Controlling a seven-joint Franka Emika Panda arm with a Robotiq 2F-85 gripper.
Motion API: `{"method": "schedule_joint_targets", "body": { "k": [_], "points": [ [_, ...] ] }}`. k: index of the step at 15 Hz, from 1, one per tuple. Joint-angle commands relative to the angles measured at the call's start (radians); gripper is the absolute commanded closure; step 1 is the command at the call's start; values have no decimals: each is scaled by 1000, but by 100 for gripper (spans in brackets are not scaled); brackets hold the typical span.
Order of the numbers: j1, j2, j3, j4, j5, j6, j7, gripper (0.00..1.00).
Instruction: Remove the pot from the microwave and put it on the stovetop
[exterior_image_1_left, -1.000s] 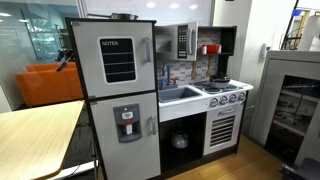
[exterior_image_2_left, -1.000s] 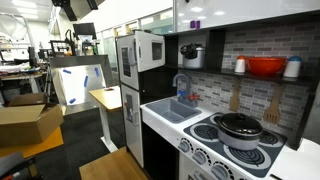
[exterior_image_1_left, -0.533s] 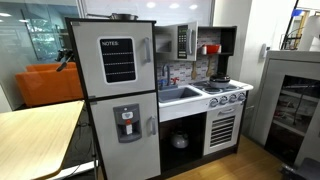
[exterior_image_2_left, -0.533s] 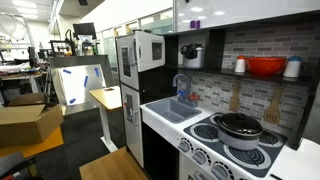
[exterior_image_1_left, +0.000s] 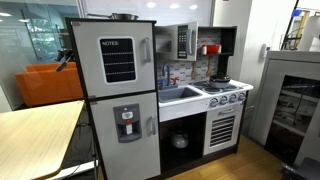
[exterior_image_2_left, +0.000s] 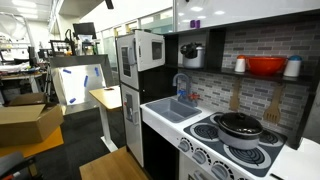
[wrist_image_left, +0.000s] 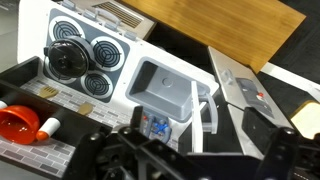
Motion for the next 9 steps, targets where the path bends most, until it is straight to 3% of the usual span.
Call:
{"method": "schedule_joint_targets", "body": {
  "k": [1,9],
  "points": [
    [-32,134,0,109,52,13,-19,0],
    [-96,335,10,324,95,2,-22,0]
  ]
}}
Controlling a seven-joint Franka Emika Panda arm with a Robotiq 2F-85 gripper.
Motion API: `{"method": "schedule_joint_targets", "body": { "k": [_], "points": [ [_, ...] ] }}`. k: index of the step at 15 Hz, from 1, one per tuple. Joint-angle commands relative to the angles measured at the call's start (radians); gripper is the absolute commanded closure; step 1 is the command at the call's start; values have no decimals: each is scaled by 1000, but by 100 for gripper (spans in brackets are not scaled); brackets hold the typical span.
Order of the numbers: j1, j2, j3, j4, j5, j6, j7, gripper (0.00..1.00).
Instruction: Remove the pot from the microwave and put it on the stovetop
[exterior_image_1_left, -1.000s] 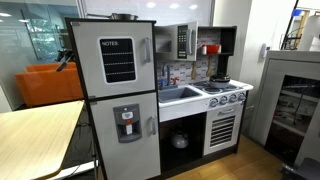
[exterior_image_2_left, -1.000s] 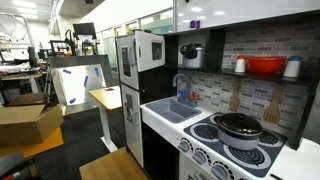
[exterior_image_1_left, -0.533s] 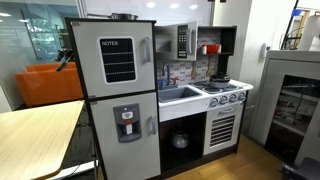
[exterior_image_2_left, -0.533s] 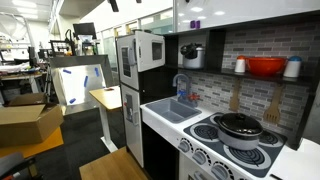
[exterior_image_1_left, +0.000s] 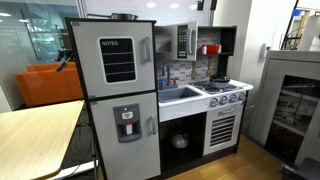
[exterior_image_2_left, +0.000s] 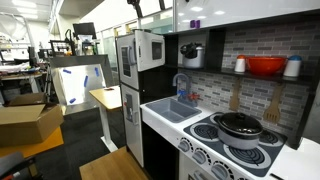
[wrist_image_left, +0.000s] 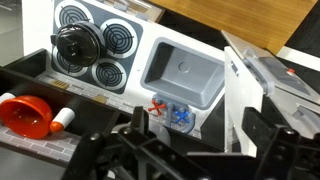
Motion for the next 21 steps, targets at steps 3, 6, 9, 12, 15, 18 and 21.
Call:
{"method": "schedule_joint_targets", "body": {
  "k": [3,6,9,12,15,18,21],
  "points": [
    [-53,120,17,148,42,-30,-24,0],
    [-72,190,21,182,56,-36,-31,0],
    [-90,257,31,199,56,-36,-29,0],
    [-103,301,41,200,54,-22,-29,0],
    [-114,317,52,196,53,-10,-31,0],
    [-127,310,57,178,61,10,-43,0],
    [-138,304,57,159,69,32,-63,0]
  ]
}}
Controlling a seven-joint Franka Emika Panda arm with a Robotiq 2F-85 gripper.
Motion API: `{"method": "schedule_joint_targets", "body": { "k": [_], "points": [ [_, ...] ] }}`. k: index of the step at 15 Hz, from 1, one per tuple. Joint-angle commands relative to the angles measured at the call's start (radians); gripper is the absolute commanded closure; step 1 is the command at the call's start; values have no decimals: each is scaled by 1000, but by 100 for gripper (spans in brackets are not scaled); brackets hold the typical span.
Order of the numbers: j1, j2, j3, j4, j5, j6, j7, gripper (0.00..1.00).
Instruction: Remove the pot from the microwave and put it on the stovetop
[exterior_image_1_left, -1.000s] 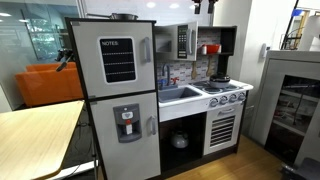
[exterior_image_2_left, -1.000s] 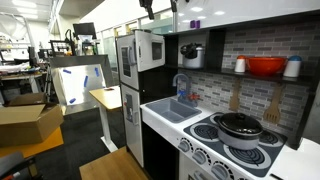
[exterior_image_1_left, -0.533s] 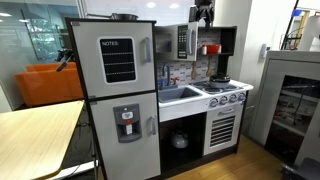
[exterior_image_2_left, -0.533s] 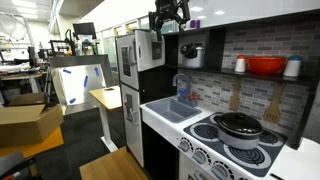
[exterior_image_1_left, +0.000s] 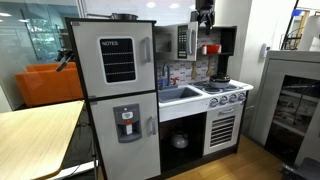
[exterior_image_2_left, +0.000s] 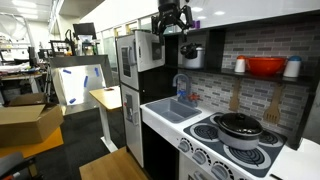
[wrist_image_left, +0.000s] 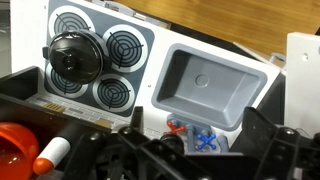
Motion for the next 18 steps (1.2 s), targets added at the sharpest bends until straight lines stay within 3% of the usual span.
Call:
{"method": "schedule_joint_targets", "body": {
  "k": [1,8,9,18],
  "points": [
    [-33,-3,27,-19,28,40,-46,0],
    [-13,-9,67,-88,18,207,-7,0],
    [-16,6,67,-58,5,153,-10,0],
    [-17,6,69,-60,4,155,-8,0]
  ]
}}
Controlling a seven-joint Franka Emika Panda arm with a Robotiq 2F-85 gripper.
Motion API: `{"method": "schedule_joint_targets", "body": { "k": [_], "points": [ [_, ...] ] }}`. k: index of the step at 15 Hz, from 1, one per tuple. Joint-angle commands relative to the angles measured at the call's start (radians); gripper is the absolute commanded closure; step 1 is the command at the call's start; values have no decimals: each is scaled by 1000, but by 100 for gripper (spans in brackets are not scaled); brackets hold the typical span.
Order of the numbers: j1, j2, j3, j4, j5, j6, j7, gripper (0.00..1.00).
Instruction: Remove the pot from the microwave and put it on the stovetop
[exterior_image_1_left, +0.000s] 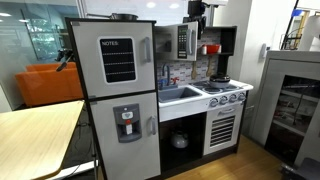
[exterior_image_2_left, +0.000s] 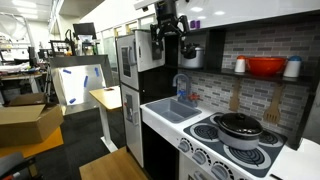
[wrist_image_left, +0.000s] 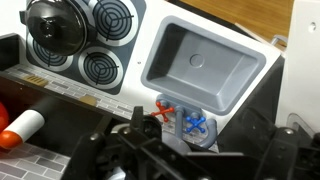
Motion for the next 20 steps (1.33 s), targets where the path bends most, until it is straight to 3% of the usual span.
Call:
{"method": "schedule_joint_targets", "body": {
  "k": [1,20],
  "points": [
    [-11,1,12,4,-2,-4,1,0],
    [-28,19,-6,51,-50,-7,16,0]
  ]
}}
